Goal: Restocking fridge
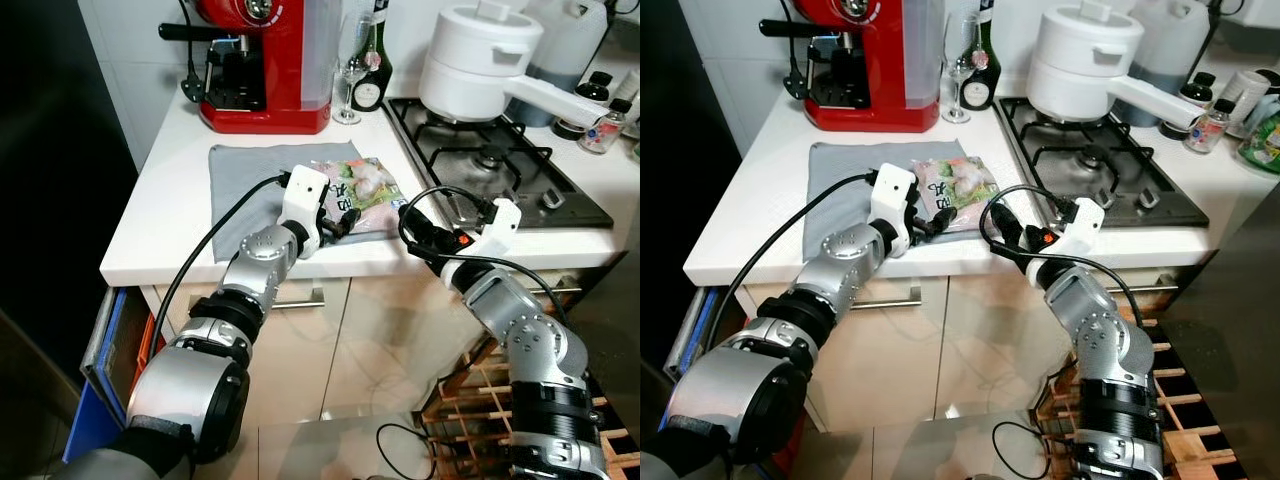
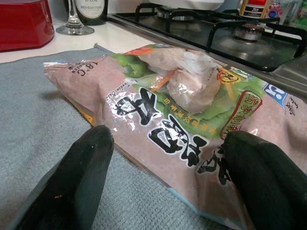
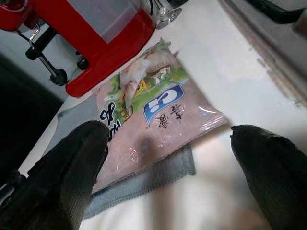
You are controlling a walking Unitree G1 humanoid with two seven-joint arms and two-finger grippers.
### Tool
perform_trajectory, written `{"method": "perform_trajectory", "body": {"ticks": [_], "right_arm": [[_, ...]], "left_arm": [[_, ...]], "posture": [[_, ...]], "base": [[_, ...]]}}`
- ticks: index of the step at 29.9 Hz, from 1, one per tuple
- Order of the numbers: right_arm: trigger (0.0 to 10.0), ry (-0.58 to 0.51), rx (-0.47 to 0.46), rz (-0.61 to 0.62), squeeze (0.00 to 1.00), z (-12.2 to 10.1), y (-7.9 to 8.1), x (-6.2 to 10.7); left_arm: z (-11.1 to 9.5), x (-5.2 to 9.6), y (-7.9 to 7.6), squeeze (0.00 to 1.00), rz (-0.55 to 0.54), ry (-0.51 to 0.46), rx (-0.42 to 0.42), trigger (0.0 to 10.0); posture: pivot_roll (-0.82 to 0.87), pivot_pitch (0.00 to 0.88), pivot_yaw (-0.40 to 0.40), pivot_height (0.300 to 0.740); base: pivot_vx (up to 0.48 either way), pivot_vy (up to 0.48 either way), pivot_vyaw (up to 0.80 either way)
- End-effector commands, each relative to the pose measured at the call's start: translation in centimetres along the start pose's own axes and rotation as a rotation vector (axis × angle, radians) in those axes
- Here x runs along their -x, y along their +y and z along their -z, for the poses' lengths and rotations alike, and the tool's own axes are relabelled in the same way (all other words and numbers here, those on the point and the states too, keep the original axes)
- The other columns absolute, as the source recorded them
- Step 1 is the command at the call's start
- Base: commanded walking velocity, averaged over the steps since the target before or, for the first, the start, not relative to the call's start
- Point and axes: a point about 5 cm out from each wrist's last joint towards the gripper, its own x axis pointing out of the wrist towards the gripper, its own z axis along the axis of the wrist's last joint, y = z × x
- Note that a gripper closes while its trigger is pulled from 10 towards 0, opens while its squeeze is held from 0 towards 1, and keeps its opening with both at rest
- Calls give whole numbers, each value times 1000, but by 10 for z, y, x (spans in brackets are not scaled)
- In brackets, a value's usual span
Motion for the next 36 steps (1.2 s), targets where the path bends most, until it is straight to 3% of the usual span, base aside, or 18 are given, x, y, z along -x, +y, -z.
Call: {"method": "perform_trajectory", "body": {"ticks": [1, 6, 16, 23, 30, 31, 33, 34, 36], "right_arm": [[10000, -2, -12, -19, 0, -1, 3, -4], [10000, 6, -32, -20, 0, 2, 3, -9], [10000, 17, -111, 24, 0, 18, 2, -36], [10000, 36, -167, 6, 0, 29, 16, -53], [10000, 97, -161, -8, 0, 41, 31, -67], [6549, 113, -148, 4, 0, 44, 31, -68], [6549, 123, -138, 12, 0, 46, 31, -68], [0, 131, -143, 15, 0, 48, 30, -68], [0, 144, -168, 27, 0, 52, 28, -68]], "left_arm": [[48, 12, 0, 0, -15, 194, 59, 10000], [48, 12, 1, 0, -14, 190, 61, 10000], [46, 11, -1, 0, 6, 175, 55, 10000], [44, 10, -6, 0, 33, 157, 56, 10000], [41, 8, -11, 0, 55, 141, 63, 10000], [40, 8, -12, 0, 57, 137, 64, 10000], [39, 8, -12, 0, 57, 135, 64, 10000], [39, 8, -12, 0, 59, 127, 69, 10000], [37, 8, -12, 0, 67, 111, 76, 10000]], "posture": [[-168, 0, -55, 740], [-166, 0, -53, 740], [-151, 0, -54, 740], [-148, 0, -57, 740], [-135, 0, -65, 740], [-133, 0, -66, 740], [-133, 0, -66, 740], [-130, 0, -67, 740], [-129, 0, -68, 740]], "base": [[0, 0, 0], [0, 0, 0], [0, 0, 0], [0, 0, 0], [0, 0, 0], [0, 0, 0], [0, 0, 0], [0, 0, 0], [0, 0, 0]]}}
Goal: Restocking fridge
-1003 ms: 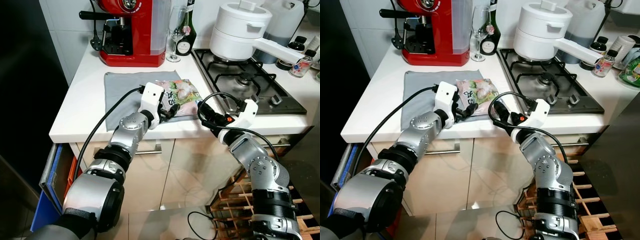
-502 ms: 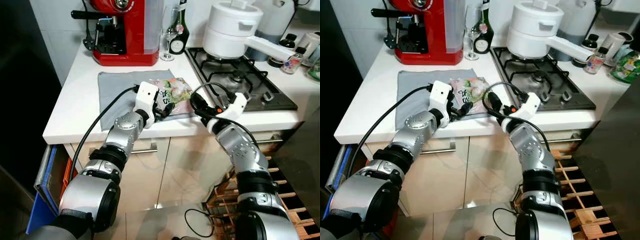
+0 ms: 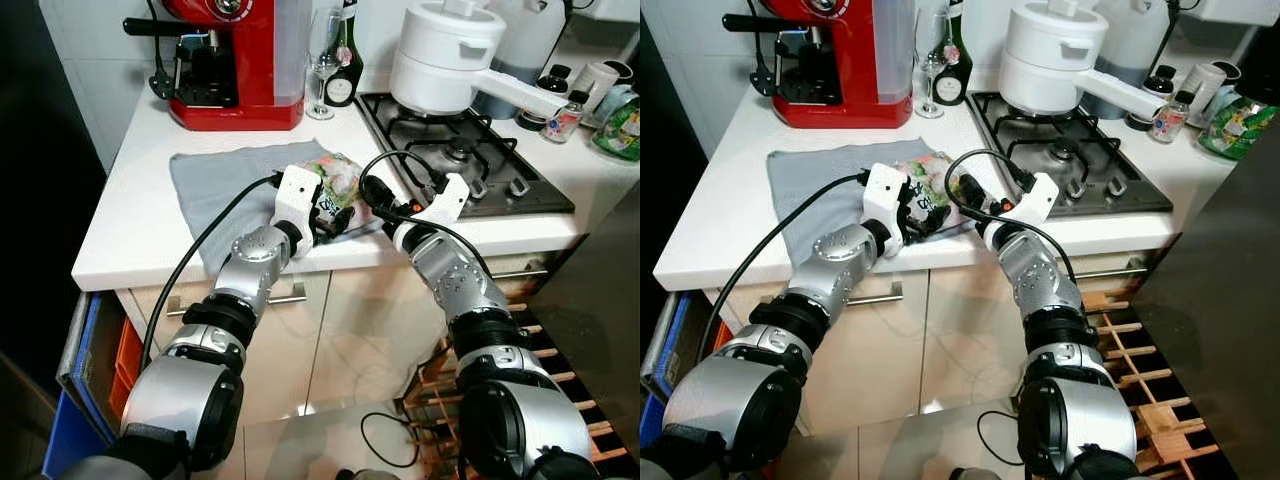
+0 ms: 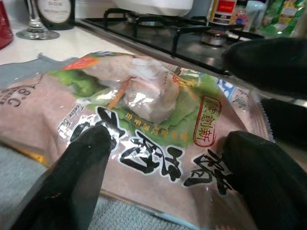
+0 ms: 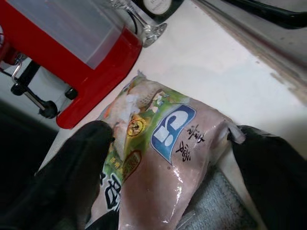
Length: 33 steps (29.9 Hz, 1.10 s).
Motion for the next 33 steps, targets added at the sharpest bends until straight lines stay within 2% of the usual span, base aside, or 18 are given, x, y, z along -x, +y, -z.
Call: {"method": "perform_trajectory", "body": {"ticks": [1, 8, 13, 16, 23, 26, 28, 29, 30, 31, 33], "right_arm": [[0, 137, -49, 37, 0, 35, -5, 1], [0, 138, -41, 52, 0, 40, -8, 0], [0, 111, -6, 59, 0, 37, -9, 0], [0, 94, 28, 66, 0, 36, -9, 0], [0, 57, 17, 48, 0, 31, -5, -2], [0, 27, -13, 15, 0, 25, 5, -6], [0, -15, -24, -25, 0, 16, 19, -10], [0, -15, -24, -25, 0, 16, 19, -10], [0, -39, -26, -43, 0, 10, 26, -11], [0, -96, -19, -87, 0, -4, 39, -13], [0, -123, -12, -103, 0, -11, 45, -14]], "left_arm": [[35, 4, -13, 0, 46, 136, 64, 10000], [30, 4, -13, 0, 69, 101, 47, 10000], [26, 4, -12, 0, 72, 79, 38, 10000], [20, 4, -13, 0, 103, 31, 40, 10000], [17, 3, -14, 0, 115, 15, 28, 10000], [15, 3, -14, 0, 118, 4, 22, 10000], [12, 3, -14, 0, 119, -10, 14, 10000], [12, 3, -14, 0, 119, -10, 14, 10000], [11, 4, -13, 0, 116, -19, 11, 10000], [8, 4, -11, 0, 109, -36, 7, 10000], [6, 4, -10, 0, 105, -48, 4, 10000]], "posture": [[-129, 0, -66, 740], [-127, 0, -66, 740], [-127, 0, -67, 740], [-129, 0, -68, 740], [-128, 0, -68, 740], [-126, 0, -69, 740], [-125, 0, -69, 740], [-125, 0, -69, 740], [-126, 0, -69, 740], [-125, 0, -69, 740], [-125, 0, -70, 740]], "base": [[0, 0, 0], [0, 0, 0], [0, 0, 0], [0, 0, 0], [0, 0, 0], [0, 0, 0], [0, 0, 0], [0, 0, 0], [0, 0, 0], [0, 0, 0], [0, 0, 0]]}}
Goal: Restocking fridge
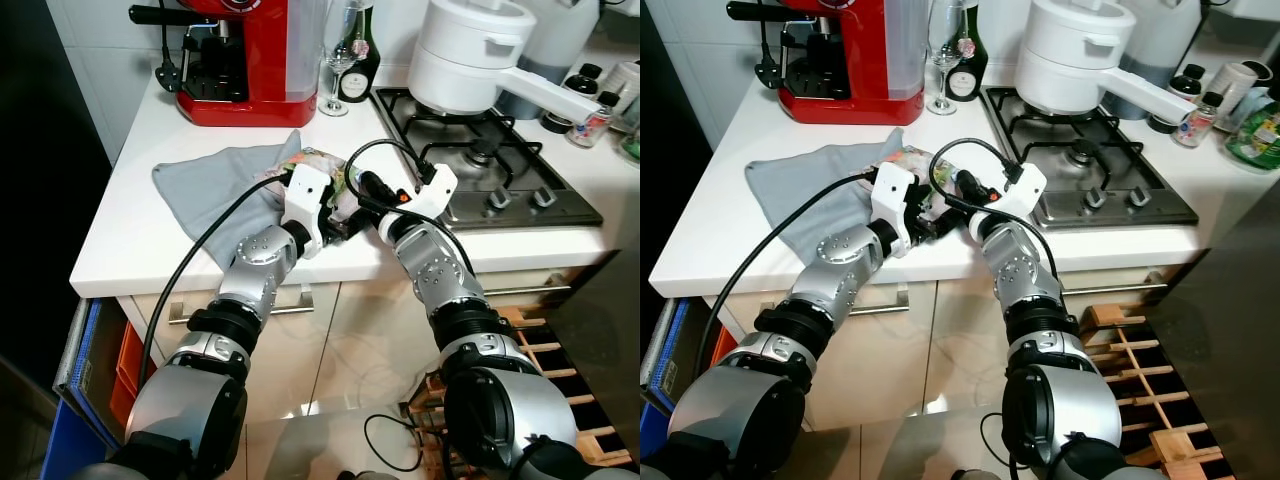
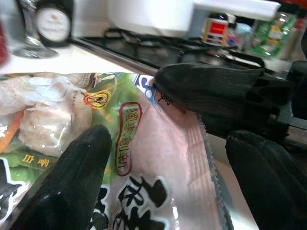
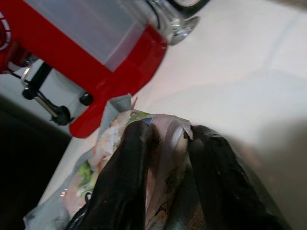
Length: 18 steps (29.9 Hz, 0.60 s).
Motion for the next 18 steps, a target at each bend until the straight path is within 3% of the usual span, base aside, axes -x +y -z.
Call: {"method": "perform_trajectory", "body": {"ticks": [1, 4, 6, 12, 16, 18], "right_arm": [[0, -38, -7, -41, 0, -10, 15, -4], [0, -101, 32, -72, 0, -23, 24, -6], [0, -201, 96, -118, 0, -44, 37, -4], [0, -346, 180, -166, 0, -73, 51, 5], [0, -434, 326, -217, 0, -87, 62, 17], [0, -481, 422, -233, 0, -91, 66, 29]], "left_arm": [[22, 6, -4, 0, 1, 79, 36, 10000], [21, 6, -3, 0, -2, 66, 24, 10000], [19, 6, -3, 0, 0, 53, 19, 10000], [17, 7, -4, 0, 4, 32, 11, 10000], [11, 7, -6, 0, 13, -7, -31, 10000], [-1, 9, -8, 0, 3, -79, -99, 10000]], "posture": [[-125, 0, -70, 740], [-124, 0, -72, 740], [-121, 0, -75, 740], [-121, 0, -75, 740], [-127, 0, -72, 740], [-133, 0, -69, 740]], "base": [[0, 0, 0], [0, 0, 0], [0, 0, 0], [0, 0, 0], [0, 0, 0], [0, 0, 0]]}}
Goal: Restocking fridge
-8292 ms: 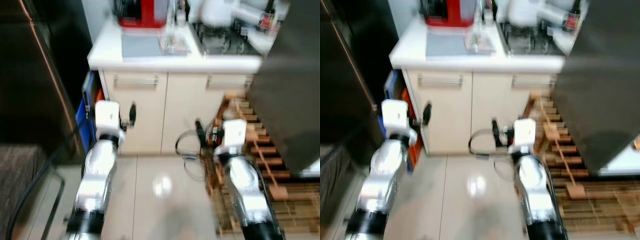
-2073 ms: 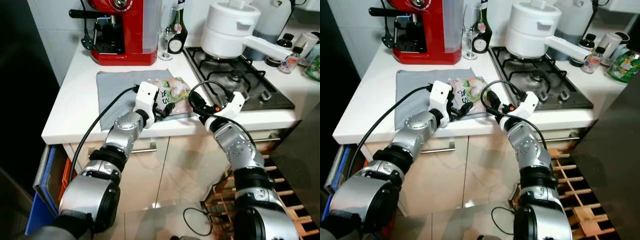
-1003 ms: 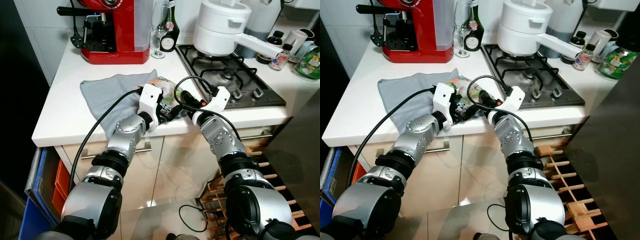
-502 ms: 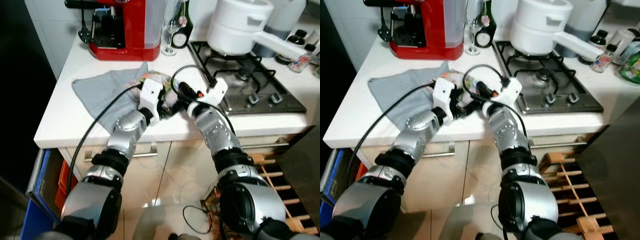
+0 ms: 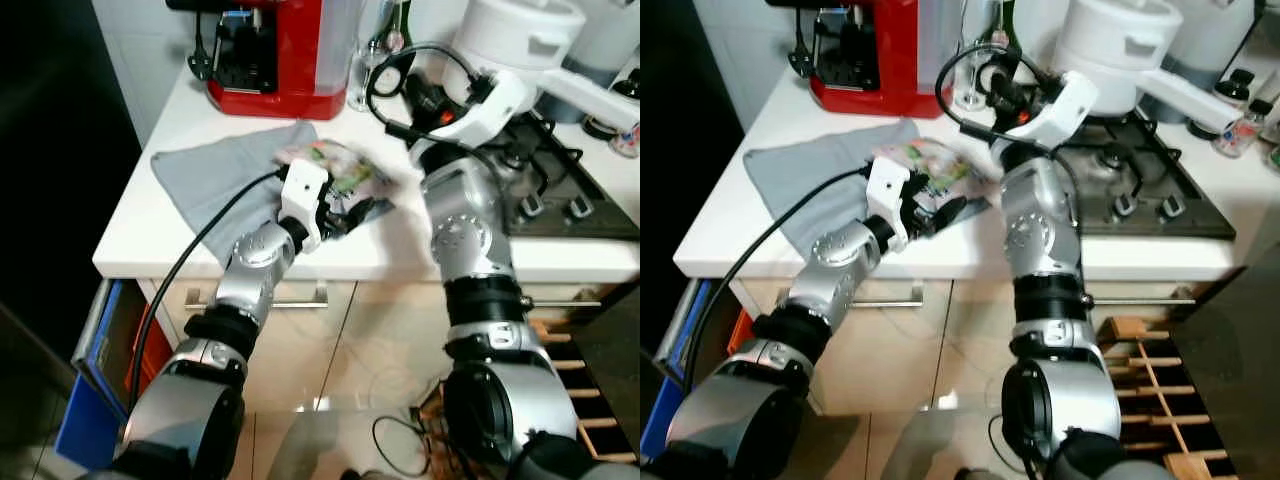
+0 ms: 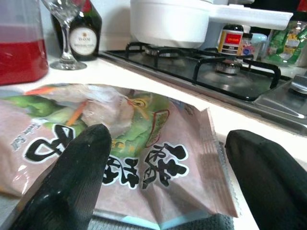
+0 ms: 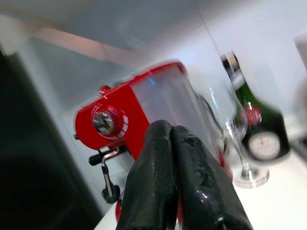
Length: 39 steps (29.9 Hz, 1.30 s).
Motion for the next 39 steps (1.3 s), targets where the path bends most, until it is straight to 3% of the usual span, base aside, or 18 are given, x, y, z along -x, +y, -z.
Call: {"method": "perform_trajectory", "body": {"ticks": [1, 2, 5, 7, 8, 10, 11, 12, 13, 14, 16, 17, 18, 20, 26, 29, 35, 39], "right_arm": [[0, -24, 65, -10, 0, -7, 0, 4], [0, -57, 120, -35, 0, -15, 4, 11], [0, -68, 134, -44, 0, -18, 6, 13], [0, -83, 172, -61, 0, -22, 9, 17], [0, -95, 236, -74, 0, -25, 11, 20], [0, -156, 477, -104, 0, -33, 17, 32], [0, -156, 477, -104, 0, -33, 17, 32], [4902, -174, 642, -95, 0, -32, 16, 46], [4902, -174, 642, -95, 0, -32, 16, 46], [10000, -158, 674, -68, 0, -31, 13, 52], [10000, -152, 718, -41, 0, -30, 8, 60], [10000, -141, 742, 2, 776, -28, 1, 70], [10000, -131, 778, 31, 1000, -26, -6, 81], [10000, -92, 828, 52, 1000, -16, -13, 100], [10000, -33, 869, 72, 1000, -1, -20, 115], [10000, 41, 848, 132, 1000, 9, -33, 127], [10000, 46, 814, 167, 1000, 11, -35, 127], [10000, 95, 765, 162, 1000, 21, -35, 125]], "left_arm": [[0, 1, -2, 0, 3, -2, -35, 10000], [-18, 4, 0, 0, -24, -92, -92, 10000], [-25, 5, 2, 0, -35, -122, -105, 10000], [-43, 8, 5, 0, -69, -198, -129, 10000], [-55, 11, 9, 0, -104, -249, -154, 10000], [-79, 19, 17, 0, -184, -342, -178, 10000], [-79, 19, 17, 0, -184, -342, -178, 10000], [-92, 29, 21, 0, -240, -389, -211, 10000], [-92, 29, 21, 0, -240, -389, -211, 10000], [-95, 33, 20, 0, -252, -401, -220, 10000], [-98, 38, 19, 0, -261, -413, -221, 10000], [-99, 43, 16, 0, -252, -416, -227, 10000], [-98, 47, 14, 0, -242, -412, -235, 10000], [-83, 52, 20, 0, -270, -333, -242, 10000], [-66, 56, 32, 0, -317, -237, -219, 10000], [-54, 58, 34, 0, -351, -186, -177, 10000], [-35, 63, 39, 0, -418, -122, -67, 10000], [-22, 63, 47, 0, -427, -66, -90, 10000]], "posture": [[-133, 0, -69, 740], [-137, 0, -66, 740], [-137, 0, -66, 740], [-137, 0, -64, 740], [-137, 0, -64, 740], [-138, 0, -64, 740], [-138, 0, -64, 740], [-138, 0, -63, 740], [-138, 0, -63, 740], [-136, 0, -62, 740], [-135, 0, -61, 740], [-130, 0, -63, 740], [-129, 0, -64, 740], [-127, 0, -60, 740], [-127, 0, -57, 740], [-124, 0, -53, 740], [-122, 0, -48, 740], [-115, 0, -54, 740]], "base": [[0, 0, 0], [0, 0, 0], [0, 0, 0], [0, 0, 0], [0, 0, 0], [0, 0, 0], [0, 0, 0], [0, 0, 0], [0, 0, 0], [0, 0, 0], [0, 0, 0], [0, 0, 0], [0, 0, 0], [0, 0, 0], [0, 0, 0], [0, 0, 0], [0, 0, 0], [0, 0, 0]]}}
